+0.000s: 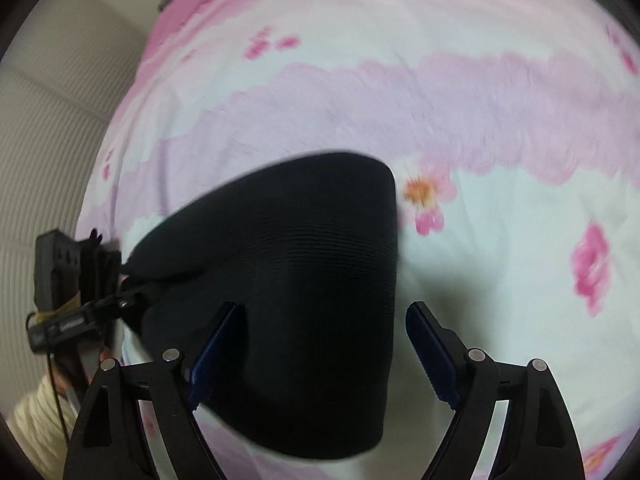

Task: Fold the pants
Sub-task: 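Grasp the bundle's other side with the right gripper while the left gripper holds it, then lift the black bundle with both grippers and carry it to the clothes stack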

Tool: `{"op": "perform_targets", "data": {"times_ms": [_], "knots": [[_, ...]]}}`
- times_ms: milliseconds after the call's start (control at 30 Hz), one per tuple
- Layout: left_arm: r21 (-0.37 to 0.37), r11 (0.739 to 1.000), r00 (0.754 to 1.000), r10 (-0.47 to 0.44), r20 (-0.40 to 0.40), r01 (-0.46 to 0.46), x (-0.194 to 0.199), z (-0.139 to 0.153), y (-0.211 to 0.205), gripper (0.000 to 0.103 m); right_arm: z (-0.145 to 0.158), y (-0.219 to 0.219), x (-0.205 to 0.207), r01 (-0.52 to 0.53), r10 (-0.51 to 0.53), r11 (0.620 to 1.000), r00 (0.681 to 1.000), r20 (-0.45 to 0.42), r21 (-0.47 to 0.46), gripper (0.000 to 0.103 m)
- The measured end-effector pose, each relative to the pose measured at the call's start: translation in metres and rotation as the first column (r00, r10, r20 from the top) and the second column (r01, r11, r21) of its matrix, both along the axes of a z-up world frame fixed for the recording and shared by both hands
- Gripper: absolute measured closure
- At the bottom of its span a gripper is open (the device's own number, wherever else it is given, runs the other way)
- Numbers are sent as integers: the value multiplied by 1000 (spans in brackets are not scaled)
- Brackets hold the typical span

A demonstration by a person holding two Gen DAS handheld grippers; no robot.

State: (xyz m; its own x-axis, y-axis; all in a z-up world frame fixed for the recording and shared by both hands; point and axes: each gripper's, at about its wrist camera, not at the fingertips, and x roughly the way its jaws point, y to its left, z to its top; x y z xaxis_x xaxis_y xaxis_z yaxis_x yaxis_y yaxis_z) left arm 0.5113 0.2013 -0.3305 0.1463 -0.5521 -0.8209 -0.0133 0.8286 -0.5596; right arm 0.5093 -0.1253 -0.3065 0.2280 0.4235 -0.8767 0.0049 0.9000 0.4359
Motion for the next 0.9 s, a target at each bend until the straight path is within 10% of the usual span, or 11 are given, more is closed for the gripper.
{"op": "perform_targets", "data": {"times_ms": [267,600,900], "knots": [[-86,996,1000,1,-21,-3,1,-5,-8,38,-37,-5,3,14,-7,995,998,-66,95,18],[-107,978,980,168,-104,-179,9,-29,-5,38,-57,9,20,29,-15,989,995,-95,145,21],[-93,978,983,185,-9,-185,-22,27,-14,60,-8,18,7,-15,16,996,1000,-18,88,47]]}}
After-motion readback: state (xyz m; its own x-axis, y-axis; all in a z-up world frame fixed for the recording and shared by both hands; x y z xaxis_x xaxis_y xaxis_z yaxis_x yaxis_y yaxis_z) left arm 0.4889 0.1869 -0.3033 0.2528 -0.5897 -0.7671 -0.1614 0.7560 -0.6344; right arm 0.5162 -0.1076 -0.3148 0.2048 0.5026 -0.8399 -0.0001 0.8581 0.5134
